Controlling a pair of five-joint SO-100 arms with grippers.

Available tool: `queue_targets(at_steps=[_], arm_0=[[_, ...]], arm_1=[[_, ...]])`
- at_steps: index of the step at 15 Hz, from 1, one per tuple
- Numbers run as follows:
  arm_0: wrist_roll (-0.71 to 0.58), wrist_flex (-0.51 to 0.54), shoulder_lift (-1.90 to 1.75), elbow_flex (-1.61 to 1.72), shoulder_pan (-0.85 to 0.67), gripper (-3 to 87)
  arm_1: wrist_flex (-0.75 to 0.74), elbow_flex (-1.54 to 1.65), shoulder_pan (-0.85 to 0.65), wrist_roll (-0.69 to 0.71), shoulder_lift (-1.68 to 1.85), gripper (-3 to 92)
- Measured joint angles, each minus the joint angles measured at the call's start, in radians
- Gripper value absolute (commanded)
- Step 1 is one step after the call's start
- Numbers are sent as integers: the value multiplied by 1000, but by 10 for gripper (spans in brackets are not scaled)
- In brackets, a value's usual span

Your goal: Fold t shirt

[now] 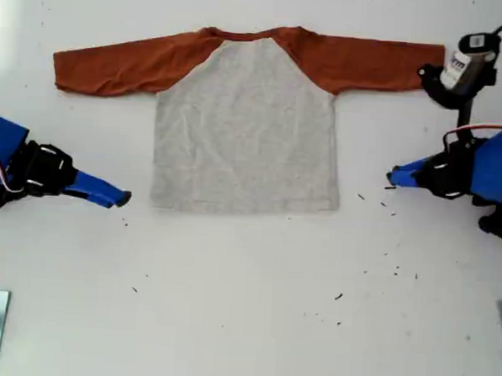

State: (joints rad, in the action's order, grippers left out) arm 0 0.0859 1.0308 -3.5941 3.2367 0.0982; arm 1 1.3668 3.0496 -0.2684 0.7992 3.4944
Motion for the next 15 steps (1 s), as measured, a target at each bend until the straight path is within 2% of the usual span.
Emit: queue_targets(at_steps=[14,15], arm_0=[[0,0,0,0,0,160],[0,0,0,0,0,160]], arm_1=[[0,0,0,-5,0,38],[0,0,2,-97,0,38]])
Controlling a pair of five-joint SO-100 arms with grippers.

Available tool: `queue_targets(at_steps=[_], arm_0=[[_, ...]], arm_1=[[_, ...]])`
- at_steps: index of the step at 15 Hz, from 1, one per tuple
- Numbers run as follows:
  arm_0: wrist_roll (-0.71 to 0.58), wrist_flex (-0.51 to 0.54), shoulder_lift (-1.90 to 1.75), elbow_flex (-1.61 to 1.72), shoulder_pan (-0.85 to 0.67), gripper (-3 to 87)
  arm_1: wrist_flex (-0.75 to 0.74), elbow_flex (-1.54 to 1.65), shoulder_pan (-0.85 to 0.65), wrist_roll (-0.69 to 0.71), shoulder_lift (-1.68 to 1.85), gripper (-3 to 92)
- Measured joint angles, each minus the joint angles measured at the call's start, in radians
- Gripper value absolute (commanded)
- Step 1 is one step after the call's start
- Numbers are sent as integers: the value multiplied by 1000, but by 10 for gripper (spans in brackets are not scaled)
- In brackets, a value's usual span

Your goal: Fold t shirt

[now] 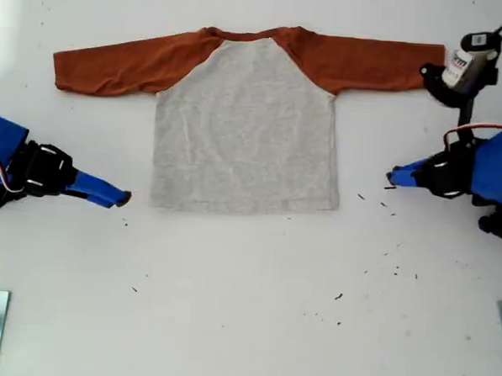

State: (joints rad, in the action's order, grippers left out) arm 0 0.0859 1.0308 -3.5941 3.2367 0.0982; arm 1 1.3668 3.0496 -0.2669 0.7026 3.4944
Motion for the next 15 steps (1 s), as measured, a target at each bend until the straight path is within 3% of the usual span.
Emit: queue_targets(at_steps=[2,4,6,7,9,11,15], arm_0=[[0,0,0,0,0,160],[0,0,0,0,0,160],[0,0,0,0,0,159],[0,0,0,0,0,140],[0,0,0,0,0,11],[-6,0,-2,0,-21,-2],[-15,0,-2,0,-104,-3]], arm_1=[[0,0,-9,-221,0,38],[0,0,3,-218,0,37],[0,0,-8,-520,0,33],[0,-3,-23,-540,0,33],[25,-106,-92,-497,-48,34],[87,-397,-232,-333,-359,34],[314,-1146,-660,121,-971,34]])
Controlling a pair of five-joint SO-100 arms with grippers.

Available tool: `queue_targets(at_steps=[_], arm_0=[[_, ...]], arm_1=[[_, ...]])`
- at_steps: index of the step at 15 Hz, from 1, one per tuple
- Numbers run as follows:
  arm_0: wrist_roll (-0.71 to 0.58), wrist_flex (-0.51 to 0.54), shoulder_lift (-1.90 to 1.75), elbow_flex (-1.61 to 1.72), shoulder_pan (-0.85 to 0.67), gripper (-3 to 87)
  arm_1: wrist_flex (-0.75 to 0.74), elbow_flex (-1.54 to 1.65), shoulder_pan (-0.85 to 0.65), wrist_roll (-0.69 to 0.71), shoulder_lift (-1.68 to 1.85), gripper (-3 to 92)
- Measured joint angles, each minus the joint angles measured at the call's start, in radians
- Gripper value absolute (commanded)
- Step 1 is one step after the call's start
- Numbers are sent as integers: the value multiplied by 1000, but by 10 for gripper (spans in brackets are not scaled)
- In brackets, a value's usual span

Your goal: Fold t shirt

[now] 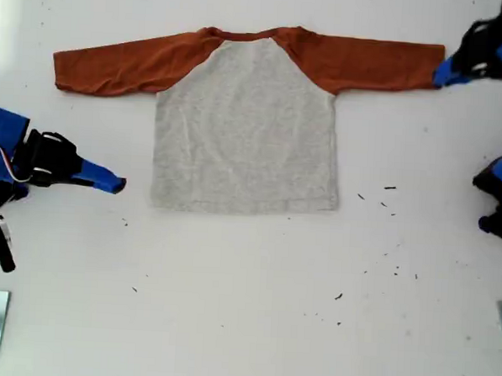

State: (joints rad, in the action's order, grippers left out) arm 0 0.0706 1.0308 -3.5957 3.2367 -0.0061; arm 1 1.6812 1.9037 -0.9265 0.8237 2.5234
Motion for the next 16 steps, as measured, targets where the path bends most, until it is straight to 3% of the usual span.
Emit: queue_targets(at_steps=[2,3,4,5,7,13,14,15,16], arm_0=[[0,0,0,0,8,-2],[-9,0,0,0,3,-1],[-48,0,0,0,0,-1],[-98,0,0,0,0,4],[-121,0,0,0,0,5],[-124,0,0,0,0,1],[-124,0,0,0,0,1],[-124,0,0,0,0,-1],[-124,0,0,0,-6,-1]], arm_1=[[52,-287,-147,164,-207,49],[54,-370,-210,225,-288,248],[54,-422,-276,272,-356,343],[52,-434,-318,313,-402,346],[-8,-370,-374,390,-423,310],[-624,299,-459,494,-431,264],[-709,368,-454,495,-446,194],[-776,414,-443,495,-469,35],[-841,446,-431,494,-480,33]])
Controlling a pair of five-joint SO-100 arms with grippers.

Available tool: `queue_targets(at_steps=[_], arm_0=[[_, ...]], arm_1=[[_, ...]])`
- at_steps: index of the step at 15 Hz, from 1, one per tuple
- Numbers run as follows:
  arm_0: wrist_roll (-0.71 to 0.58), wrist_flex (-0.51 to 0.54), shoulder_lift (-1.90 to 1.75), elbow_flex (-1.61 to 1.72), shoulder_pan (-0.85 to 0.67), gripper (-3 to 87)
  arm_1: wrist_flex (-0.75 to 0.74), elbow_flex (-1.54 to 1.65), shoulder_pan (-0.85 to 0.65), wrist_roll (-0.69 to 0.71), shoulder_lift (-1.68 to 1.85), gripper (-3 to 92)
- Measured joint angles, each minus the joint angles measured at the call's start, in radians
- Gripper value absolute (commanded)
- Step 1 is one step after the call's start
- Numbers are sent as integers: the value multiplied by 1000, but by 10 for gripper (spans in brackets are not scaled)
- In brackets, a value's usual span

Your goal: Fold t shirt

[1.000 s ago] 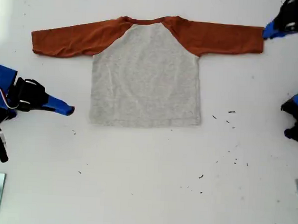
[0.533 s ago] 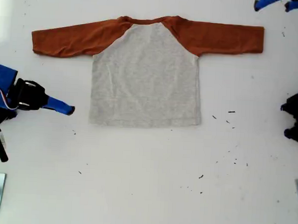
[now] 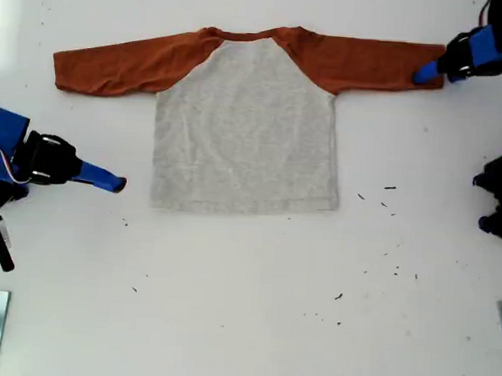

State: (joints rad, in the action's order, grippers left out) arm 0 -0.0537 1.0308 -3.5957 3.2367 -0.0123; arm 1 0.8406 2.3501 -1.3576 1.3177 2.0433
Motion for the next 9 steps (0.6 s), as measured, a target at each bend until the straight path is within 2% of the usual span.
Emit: queue_targets(at_steps=[3,7,9], arm_0=[[0,0,0,0,2,-1],[0,0,0,0,-2,-2],[0,0,0,0,-11,-2]], arm_1=[[-61,3,25,0,0,33],[270,-173,46,-8,224,32],[411,-311,103,-61,327,32]])
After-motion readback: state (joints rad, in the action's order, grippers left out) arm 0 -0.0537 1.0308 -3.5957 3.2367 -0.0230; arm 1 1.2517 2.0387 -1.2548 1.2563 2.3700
